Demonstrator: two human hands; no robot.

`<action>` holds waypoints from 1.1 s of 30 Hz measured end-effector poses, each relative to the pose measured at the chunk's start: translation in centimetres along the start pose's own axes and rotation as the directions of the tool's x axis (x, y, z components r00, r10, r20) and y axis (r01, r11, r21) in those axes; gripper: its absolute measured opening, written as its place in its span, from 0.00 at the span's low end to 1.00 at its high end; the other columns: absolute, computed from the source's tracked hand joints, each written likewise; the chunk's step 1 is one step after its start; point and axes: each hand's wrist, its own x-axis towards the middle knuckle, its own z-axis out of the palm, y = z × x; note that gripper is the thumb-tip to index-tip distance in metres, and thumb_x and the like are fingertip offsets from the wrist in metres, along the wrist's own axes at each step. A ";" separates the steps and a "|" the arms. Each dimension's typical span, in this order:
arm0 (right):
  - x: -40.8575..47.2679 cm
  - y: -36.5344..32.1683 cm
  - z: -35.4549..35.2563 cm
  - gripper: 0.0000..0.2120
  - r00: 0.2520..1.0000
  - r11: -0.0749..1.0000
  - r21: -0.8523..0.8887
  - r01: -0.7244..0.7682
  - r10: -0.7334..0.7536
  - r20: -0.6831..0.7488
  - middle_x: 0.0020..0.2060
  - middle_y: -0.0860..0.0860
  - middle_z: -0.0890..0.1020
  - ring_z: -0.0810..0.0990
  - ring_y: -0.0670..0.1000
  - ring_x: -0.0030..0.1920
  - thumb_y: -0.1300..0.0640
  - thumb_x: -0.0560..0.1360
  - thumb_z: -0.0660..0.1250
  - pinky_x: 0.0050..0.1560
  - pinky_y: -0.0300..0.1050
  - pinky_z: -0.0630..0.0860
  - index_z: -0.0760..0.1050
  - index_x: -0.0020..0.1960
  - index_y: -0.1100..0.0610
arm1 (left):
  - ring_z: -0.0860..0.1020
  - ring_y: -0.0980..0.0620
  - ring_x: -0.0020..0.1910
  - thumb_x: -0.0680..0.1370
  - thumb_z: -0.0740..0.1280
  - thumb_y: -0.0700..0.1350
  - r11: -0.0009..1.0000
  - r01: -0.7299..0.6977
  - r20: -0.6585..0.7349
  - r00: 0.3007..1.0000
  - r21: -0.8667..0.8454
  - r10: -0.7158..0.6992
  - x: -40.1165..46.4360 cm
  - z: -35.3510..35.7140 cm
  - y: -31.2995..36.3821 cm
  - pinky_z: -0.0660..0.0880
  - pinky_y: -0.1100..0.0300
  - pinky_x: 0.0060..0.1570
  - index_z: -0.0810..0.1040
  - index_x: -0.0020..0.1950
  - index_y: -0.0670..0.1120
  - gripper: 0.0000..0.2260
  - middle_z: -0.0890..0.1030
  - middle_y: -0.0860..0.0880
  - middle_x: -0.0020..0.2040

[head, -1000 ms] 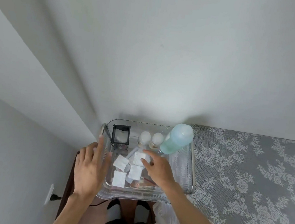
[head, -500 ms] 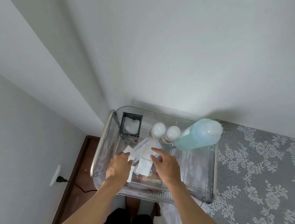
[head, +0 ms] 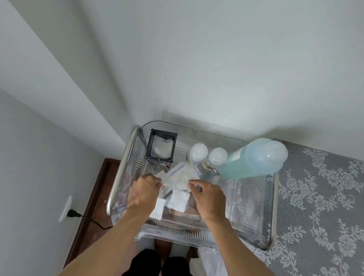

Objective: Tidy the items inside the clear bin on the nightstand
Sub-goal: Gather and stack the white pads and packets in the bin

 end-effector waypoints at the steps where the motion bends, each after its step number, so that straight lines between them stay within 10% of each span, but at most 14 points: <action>1: -0.1 0.0 -0.2 0.09 1.000 1.000 -0.003 -0.008 0.008 0.005 0.44 0.48 0.87 0.85 0.51 0.41 0.45 0.78 0.68 0.41 0.44 0.82 0.84 0.55 0.44 | 0.84 0.49 0.38 0.79 0.70 0.44 1.000 -0.005 0.011 1.000 0.003 0.005 -0.3 -0.2 0.1 0.84 0.55 0.42 0.85 0.56 0.47 0.08 0.87 0.45 0.47; 9: -1.4 -1.6 -0.7 0.15 0.999 0.996 -0.083 0.018 -0.015 0.038 0.53 0.48 0.85 0.84 0.49 0.49 0.44 0.79 0.65 0.52 0.47 0.83 0.77 0.66 0.41 | 0.83 0.48 0.38 0.79 0.68 0.43 0.997 -0.067 -0.048 0.997 -0.046 0.064 -3.3 -2.7 1.3 0.84 0.51 0.38 0.85 0.54 0.46 0.07 0.86 0.46 0.46; 25: -3.7 -2.9 -4.5 0.08 0.988 0.987 0.159 -0.024 0.048 -0.149 0.37 0.46 0.86 0.79 0.45 0.32 0.48 0.76 0.72 0.33 0.36 0.75 0.85 0.54 0.45 | 0.77 0.46 0.30 0.80 0.65 0.41 0.977 -0.207 -0.258 0.947 -0.041 0.190 -6.5 -8.3 4.2 0.72 0.56 0.26 0.79 0.39 0.44 0.10 0.78 0.49 0.34; 33: -7.5 -4.1 -5.9 0.09 0.981 0.977 0.197 0.082 -0.044 -0.188 0.21 0.37 0.68 0.68 0.38 0.20 0.50 0.72 0.77 0.22 0.24 0.63 0.86 0.51 0.44 | 0.84 0.46 0.41 0.83 0.61 0.40 0.985 -0.171 -0.217 0.962 0.005 0.168 -2.8 -12.0 6.7 0.82 0.53 0.44 0.83 0.52 0.43 0.10 0.85 0.44 0.45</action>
